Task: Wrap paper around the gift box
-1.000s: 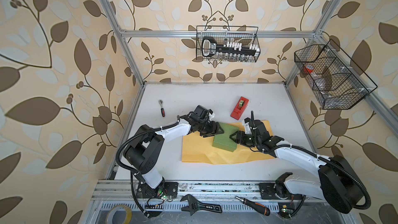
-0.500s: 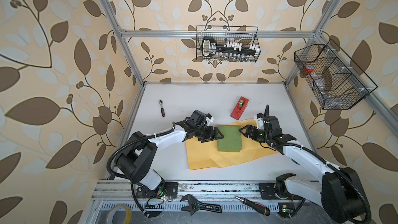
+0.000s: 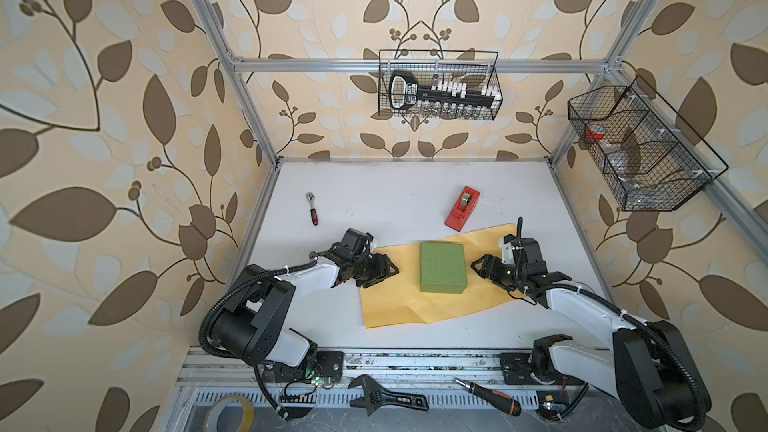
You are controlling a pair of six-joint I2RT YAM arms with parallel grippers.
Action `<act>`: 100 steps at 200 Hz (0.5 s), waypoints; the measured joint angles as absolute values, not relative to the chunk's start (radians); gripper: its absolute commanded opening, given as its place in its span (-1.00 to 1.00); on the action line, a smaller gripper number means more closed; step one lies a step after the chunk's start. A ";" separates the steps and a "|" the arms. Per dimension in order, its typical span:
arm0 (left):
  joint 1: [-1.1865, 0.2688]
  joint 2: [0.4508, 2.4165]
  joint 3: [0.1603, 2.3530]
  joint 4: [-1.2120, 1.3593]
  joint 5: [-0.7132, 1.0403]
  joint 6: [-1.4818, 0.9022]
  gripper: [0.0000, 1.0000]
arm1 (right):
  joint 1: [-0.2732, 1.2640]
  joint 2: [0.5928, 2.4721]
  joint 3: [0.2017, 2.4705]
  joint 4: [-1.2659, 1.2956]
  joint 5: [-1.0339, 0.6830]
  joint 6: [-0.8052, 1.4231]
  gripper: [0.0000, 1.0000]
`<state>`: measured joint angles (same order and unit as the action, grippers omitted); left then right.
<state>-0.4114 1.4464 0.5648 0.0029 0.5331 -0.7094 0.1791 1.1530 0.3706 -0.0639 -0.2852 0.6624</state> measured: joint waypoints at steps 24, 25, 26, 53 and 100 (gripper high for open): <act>-0.322 1.471 0.554 0.037 0.547 -0.697 0.19 | 0.236 1.129 0.303 0.028 -0.277 0.720 0.31; -0.319 1.473 0.555 0.039 0.548 -0.696 0.19 | 0.239 1.128 0.302 0.031 -0.277 0.722 0.31; -0.315 1.475 0.556 0.041 0.549 -0.696 0.19 | 0.243 1.128 0.300 0.035 -0.276 0.724 0.31; -0.223 1.517 0.575 0.081 0.574 -0.674 0.21 | 0.364 1.126 0.269 0.109 -0.261 0.800 0.29; -0.136 1.495 0.583 0.078 0.564 -0.665 0.41 | 0.474 1.118 0.294 0.069 -0.224 0.831 0.40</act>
